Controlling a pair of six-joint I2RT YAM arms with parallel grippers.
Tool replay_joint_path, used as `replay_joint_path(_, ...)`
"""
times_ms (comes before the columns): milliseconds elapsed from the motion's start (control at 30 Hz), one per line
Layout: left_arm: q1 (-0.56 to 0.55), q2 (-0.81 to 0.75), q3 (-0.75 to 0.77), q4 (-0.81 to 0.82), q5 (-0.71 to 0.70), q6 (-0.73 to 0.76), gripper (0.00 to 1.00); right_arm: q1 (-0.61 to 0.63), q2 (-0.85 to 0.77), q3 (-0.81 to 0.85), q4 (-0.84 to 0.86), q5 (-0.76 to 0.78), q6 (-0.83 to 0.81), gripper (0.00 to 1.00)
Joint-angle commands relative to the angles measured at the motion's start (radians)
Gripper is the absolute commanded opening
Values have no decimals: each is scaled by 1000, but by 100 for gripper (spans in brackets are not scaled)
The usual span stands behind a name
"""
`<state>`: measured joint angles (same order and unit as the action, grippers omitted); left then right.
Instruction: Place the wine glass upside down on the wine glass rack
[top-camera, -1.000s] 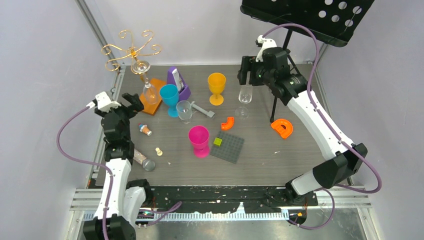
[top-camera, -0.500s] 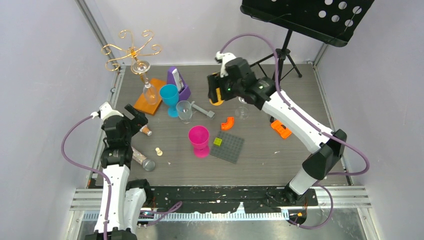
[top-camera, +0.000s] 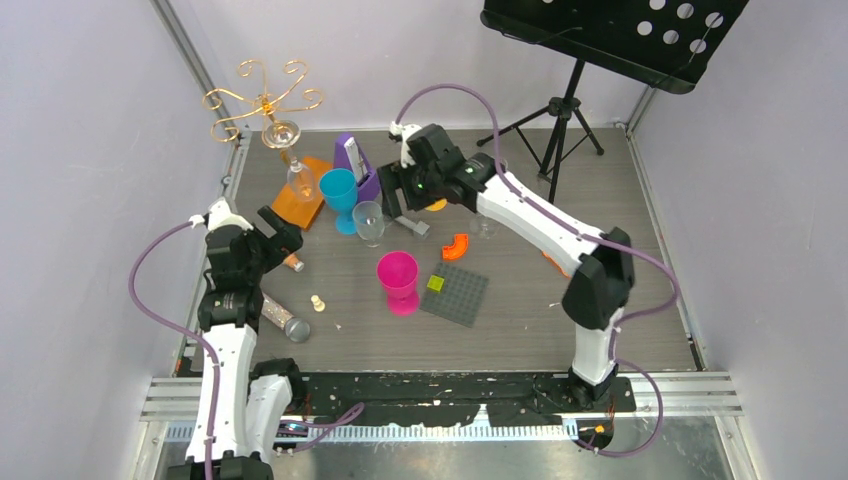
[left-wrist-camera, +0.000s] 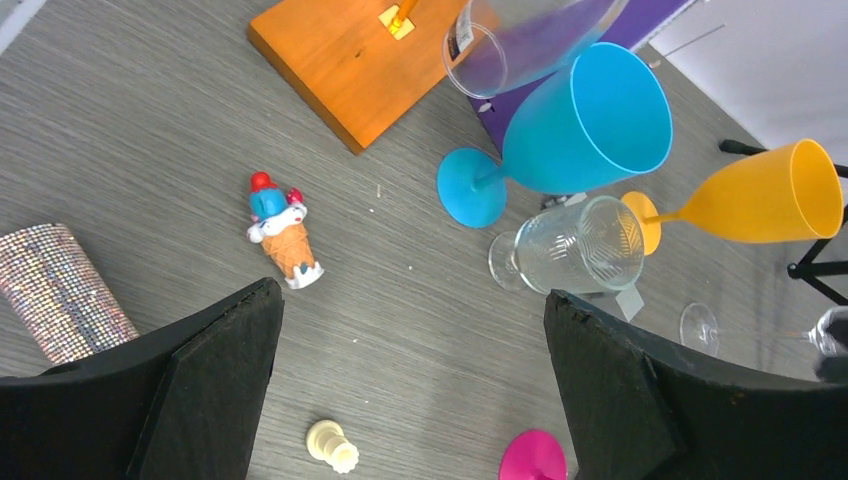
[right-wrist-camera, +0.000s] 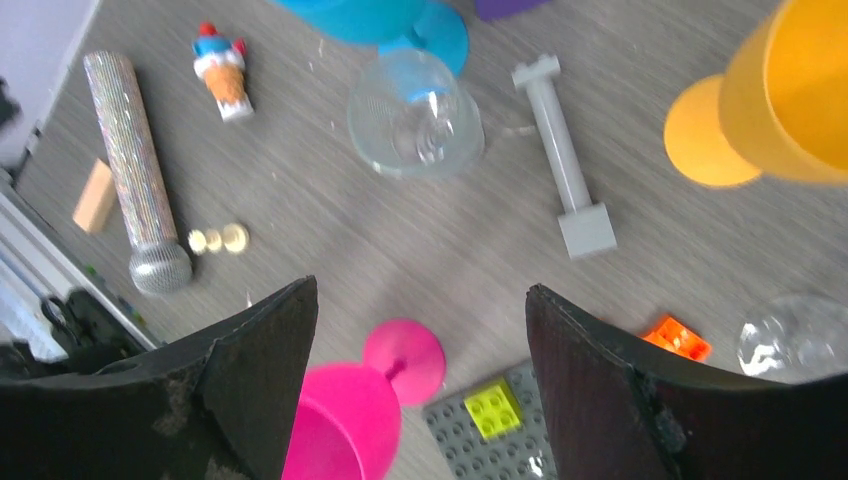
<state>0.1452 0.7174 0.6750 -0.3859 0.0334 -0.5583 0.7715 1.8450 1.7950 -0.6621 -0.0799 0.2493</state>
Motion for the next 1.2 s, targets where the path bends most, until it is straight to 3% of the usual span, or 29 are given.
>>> replay_joint_path(0, -1, -18, 25, 0, 57, 28, 100, 3, 114, 219, 83, -22, 98, 82)
replay_joint_path(200, -2, -38, 29, -37, 59, 57, 100, 0, 304, 412, 97, 15, 218, 82)
replay_joint_path(700, -3, -44, 32, -51, 96, 74, 100, -28, 484, 471, 326, 9, 506, 77)
replay_joint_path(1167, -2, -34, 29, -46, 98, 84, 100, -28, 600, 599, 244, -22, 432, 64)
